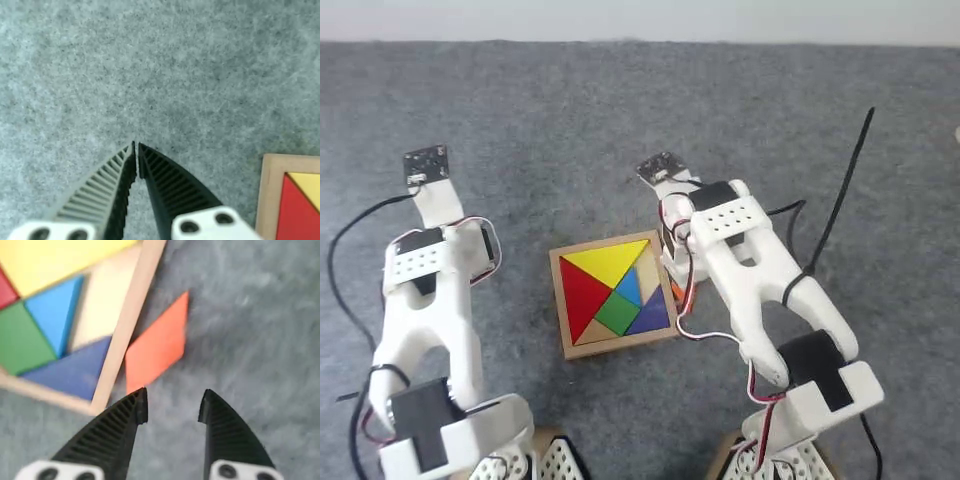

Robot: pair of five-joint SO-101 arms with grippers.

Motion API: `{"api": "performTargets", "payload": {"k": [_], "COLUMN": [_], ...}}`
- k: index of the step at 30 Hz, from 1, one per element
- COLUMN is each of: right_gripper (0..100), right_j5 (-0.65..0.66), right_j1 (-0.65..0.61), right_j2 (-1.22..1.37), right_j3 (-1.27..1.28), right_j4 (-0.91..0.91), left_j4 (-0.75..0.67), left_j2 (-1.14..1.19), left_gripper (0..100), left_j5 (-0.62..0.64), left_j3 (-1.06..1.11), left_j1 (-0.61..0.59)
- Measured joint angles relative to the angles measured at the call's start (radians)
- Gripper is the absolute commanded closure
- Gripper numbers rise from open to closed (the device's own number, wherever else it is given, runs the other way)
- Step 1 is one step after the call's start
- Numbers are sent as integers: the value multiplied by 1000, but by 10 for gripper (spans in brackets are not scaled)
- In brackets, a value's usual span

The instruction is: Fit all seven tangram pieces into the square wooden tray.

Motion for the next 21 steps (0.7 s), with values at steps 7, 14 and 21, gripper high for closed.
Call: {"api": "performTargets", "payload": {"k": [7, 14, 21], "right_gripper": [814, 814, 814], "right_j5": [-388, -666, -738], "right_j1": [-3, -75, -83], "right_j2": [0, 52, 86], "right_j3": [20, 20, 20], "right_j4": [-138, -138, -138], "left_j4": [0, 0, 0], "left_j2": [0, 0, 0], "left_gripper": [986, 986, 986], "left_j5": [0, 0, 0], "left_j3": [0, 0, 0], "left_j1": [0, 0, 0]}}
